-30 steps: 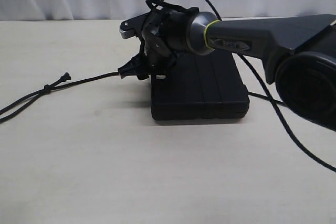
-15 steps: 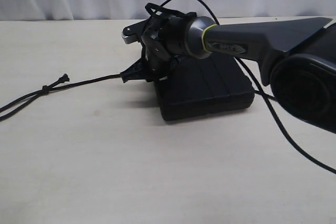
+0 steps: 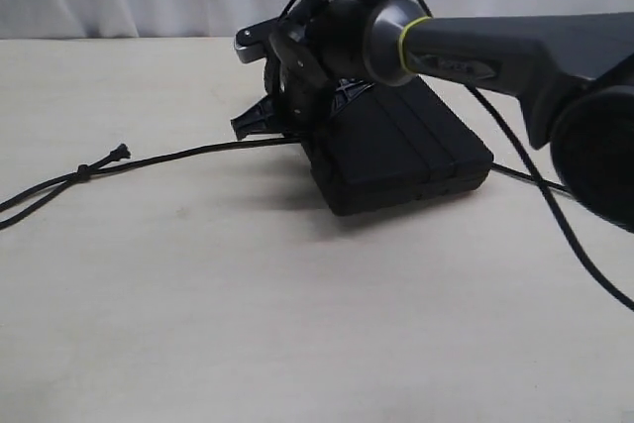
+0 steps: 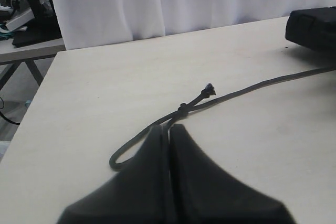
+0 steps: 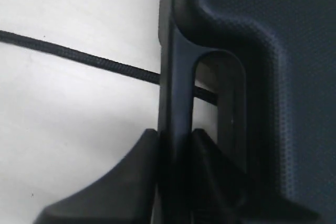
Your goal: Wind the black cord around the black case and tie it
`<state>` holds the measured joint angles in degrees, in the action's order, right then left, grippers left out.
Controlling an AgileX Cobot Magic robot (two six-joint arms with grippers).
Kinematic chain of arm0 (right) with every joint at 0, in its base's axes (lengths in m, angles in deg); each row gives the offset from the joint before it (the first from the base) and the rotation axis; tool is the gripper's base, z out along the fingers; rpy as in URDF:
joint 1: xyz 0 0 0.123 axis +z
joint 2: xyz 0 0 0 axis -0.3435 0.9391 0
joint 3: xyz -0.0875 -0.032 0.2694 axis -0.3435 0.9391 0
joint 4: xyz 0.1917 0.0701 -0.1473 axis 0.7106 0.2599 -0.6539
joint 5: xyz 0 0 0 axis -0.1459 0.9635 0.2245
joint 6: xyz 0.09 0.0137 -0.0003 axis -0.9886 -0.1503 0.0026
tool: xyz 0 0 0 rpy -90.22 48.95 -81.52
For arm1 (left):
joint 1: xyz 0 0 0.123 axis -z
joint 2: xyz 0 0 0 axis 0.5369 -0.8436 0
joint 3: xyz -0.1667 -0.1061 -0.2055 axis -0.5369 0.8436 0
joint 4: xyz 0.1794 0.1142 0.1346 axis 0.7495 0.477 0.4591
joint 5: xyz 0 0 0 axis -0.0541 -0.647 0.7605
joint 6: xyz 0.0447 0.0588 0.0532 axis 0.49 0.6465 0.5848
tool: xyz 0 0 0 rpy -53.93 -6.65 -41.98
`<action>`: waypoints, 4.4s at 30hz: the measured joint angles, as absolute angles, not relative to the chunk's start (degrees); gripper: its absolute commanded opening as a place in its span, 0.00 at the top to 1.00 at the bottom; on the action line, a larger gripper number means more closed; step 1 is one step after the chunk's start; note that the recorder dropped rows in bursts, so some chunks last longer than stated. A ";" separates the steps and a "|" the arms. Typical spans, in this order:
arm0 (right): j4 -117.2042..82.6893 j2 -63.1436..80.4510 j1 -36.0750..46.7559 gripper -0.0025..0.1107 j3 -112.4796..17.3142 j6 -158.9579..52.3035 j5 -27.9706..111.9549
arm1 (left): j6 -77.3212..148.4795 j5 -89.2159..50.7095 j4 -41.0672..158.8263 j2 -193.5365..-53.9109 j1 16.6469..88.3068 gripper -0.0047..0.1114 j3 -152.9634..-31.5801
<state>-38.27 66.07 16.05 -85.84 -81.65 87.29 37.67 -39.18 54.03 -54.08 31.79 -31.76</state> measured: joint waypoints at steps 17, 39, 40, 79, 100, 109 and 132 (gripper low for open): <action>-36.89 50.68 14.58 0.94 -85.65 -77.33 99.57 | 37.67 -39.18 54.03 -54.08 31.79 0.96 -31.76; -29.70 49.55 1.88 0.94 -85.98 -68.76 107.31 | 37.67 -39.18 54.03 -54.08 31.79 0.96 -31.76; -28.11 49.55 1.45 0.94 -85.98 -67.94 106.93 | 37.67 -39.18 54.03 -54.08 31.79 0.96 -31.76; -54.05 69.19 20.00 0.50 -85.98 -83.42 110.32 | 37.67 -39.18 54.03 -54.08 31.79 0.96 -31.76; -67.58 74.66 22.15 0.50 -85.98 -89.68 111.57 | 37.67 -39.18 54.03 -54.08 31.79 0.96 -31.76; -71.49 77.93 23.07 0.54 -85.98 -90.43 111.79 | 37.67 -39.18 54.03 -54.08 31.79 0.96 -31.76; -75.07 78.82 23.40 0.59 -85.98 -90.43 111.79 | 37.67 -39.18 54.03 -54.08 31.79 0.96 -31.76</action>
<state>-75.07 78.82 23.40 -85.98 -90.43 111.79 37.67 -39.18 54.03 -54.08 31.79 -31.76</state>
